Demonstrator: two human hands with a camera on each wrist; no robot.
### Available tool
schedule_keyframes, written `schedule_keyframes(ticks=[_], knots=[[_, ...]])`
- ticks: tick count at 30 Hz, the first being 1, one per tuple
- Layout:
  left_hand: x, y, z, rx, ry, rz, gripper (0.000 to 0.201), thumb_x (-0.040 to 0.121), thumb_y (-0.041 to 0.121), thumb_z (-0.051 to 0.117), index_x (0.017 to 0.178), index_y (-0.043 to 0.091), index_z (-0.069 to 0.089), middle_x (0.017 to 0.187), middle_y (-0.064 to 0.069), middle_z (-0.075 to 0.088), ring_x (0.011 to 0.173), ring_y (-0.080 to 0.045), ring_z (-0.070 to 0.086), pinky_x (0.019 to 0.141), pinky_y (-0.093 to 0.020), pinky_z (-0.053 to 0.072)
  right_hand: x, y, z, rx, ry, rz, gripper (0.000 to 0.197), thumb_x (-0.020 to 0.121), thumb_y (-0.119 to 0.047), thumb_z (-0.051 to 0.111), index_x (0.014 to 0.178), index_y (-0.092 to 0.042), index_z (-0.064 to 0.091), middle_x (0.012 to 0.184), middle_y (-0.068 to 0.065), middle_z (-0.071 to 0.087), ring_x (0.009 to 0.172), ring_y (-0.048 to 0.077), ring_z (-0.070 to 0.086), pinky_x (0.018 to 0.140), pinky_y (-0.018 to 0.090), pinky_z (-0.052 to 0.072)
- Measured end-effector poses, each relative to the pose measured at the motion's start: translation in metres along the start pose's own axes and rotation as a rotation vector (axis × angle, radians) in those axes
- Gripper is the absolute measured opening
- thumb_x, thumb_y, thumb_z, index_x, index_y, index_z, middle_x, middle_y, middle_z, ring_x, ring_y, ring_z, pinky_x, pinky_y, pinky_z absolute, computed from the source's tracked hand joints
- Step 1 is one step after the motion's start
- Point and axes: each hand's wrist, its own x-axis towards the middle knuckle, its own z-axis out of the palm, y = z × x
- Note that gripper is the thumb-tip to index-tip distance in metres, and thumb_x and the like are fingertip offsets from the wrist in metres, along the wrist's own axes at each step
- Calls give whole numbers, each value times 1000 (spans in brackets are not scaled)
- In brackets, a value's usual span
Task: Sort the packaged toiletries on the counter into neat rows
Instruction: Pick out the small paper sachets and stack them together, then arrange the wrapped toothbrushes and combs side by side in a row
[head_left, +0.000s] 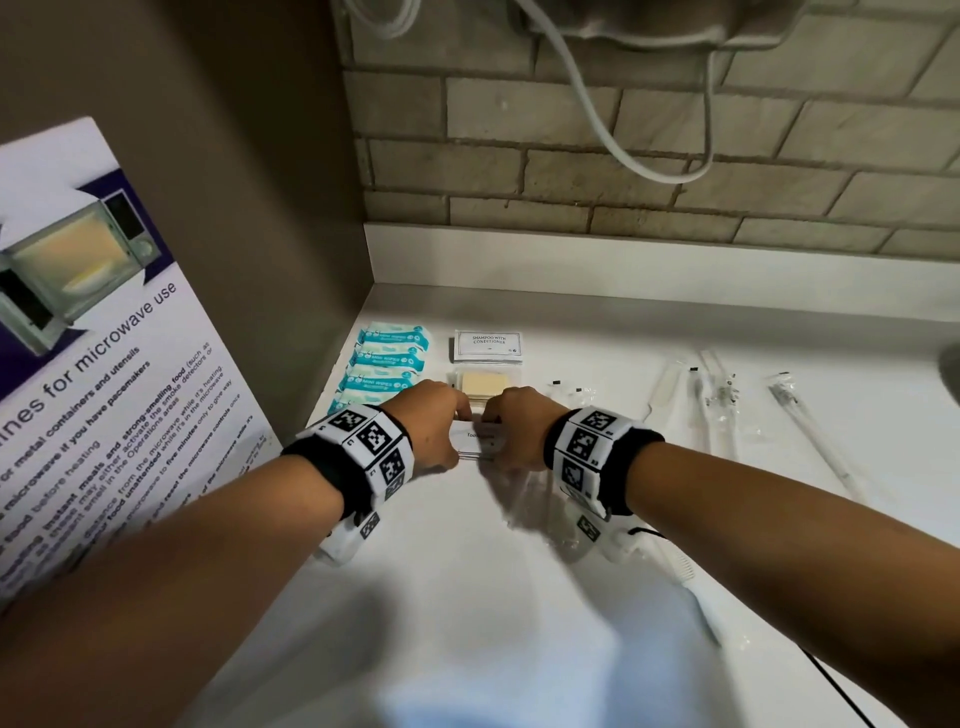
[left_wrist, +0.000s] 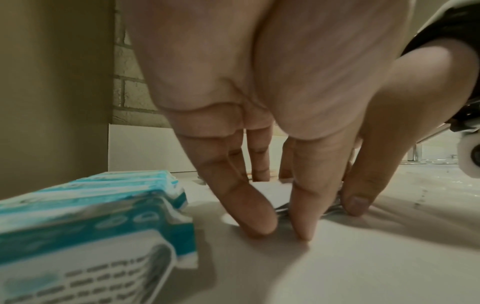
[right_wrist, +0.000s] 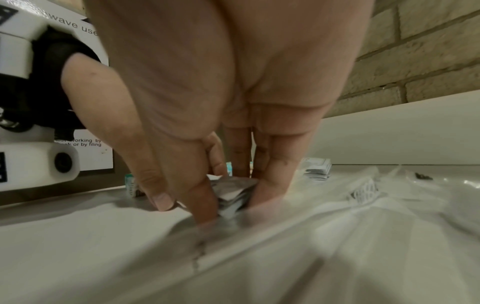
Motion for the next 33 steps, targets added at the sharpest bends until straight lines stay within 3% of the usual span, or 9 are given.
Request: schedule_keyframes(ticks=[12, 14, 18, 21, 23, 25, 28, 30, 33], knots=[[-1, 10, -2, 72, -26, 21, 49, 72, 13, 72, 119, 24, 64, 110, -3, 66, 96, -26, 65, 82, -33, 56, -1, -3, -1, -31, -13, -2, 33, 82, -31, 65, 107, -9, 68, 104, 10, 70, 95, 29, 65, 76, 31, 52], [-2, 8, -2, 61, -35, 14, 56, 71, 19, 77, 124, 26, 60, 119, -1, 65, 103, -25, 64, 87, -34, 54, -3, -1, -3, -31, -27, 0, 41, 80, -33, 67, 115, -11, 66, 112, 9, 68, 103, 28, 64, 84, 31, 53], [-9, 5, -13, 18, -25, -8, 66, 69, 32, 82, 129, 29, 54, 123, 7, 63, 108, -19, 61, 92, -34, 51, -21, 9, -27, 37, 37, 13, 71, 75, -34, 77, 138, -14, 49, 137, 6, 53, 127, 23, 49, 101, 30, 40], [-16, 13, -33, 38, 14, 16, 58, 74, 40, 77, 127, 30, 56, 119, 7, 63, 104, -18, 61, 92, -35, 50, -38, 25, -54, 185, 138, 62, 52, 77, -30, 76, 123, -13, 59, 118, 5, 62, 102, 21, 60, 86, 27, 47], [-19, 27, -45, 0, 50, 66, 41, 81, 43, 71, 119, 29, 61, 113, 6, 64, 100, -17, 59, 91, -35, 49, -49, 36, -67, 244, 175, 118, 29, 81, -22, 72, 105, -9, 64, 88, 3, 66, 70, 18, 60, 65, 24, 48], [-16, 47, -48, -59, 94, 118, 26, 86, 41, 65, 108, 29, 67, 107, 7, 65, 98, -16, 60, 88, -31, 49, -58, 42, -70, 182, 163, 185, 15, 84, -21, 66, 92, -9, 64, 64, 0, 62, 52, 13, 55, 51, 22, 45], [-9, 77, -35, -47, 83, 132, 18, 87, 36, 62, 95, 22, 72, 101, 2, 70, 94, -20, 64, 82, -29, 50, -63, 47, -52, 25, -16, 283, 29, 85, -34, 62, 77, -7, 65, 62, 3, 64, 49, 12, 53, 62, 24, 50], [-1, 92, -22, 4, 53, 122, 22, 86, 36, 65, 89, 15, 71, 93, -4, 71, 86, -25, 66, 77, -33, 54, -62, 49, -33, 34, -99, 349, 42, 80, -47, 65, 61, -11, 57, 56, 1, 61, 50, 16, 55, 67, 28, 51], [9, 105, -10, 87, 55, 102, 34, 85, 36, 67, 64, 12, 55, 68, -5, 59, 67, -26, 59, 60, -29, 47, -63, 55, -13, 31, -57, 398, 45, 76, -52, 70, 75, -10, 56, 76, 2, 61, 76, 22, 63, 66, 28, 46]])
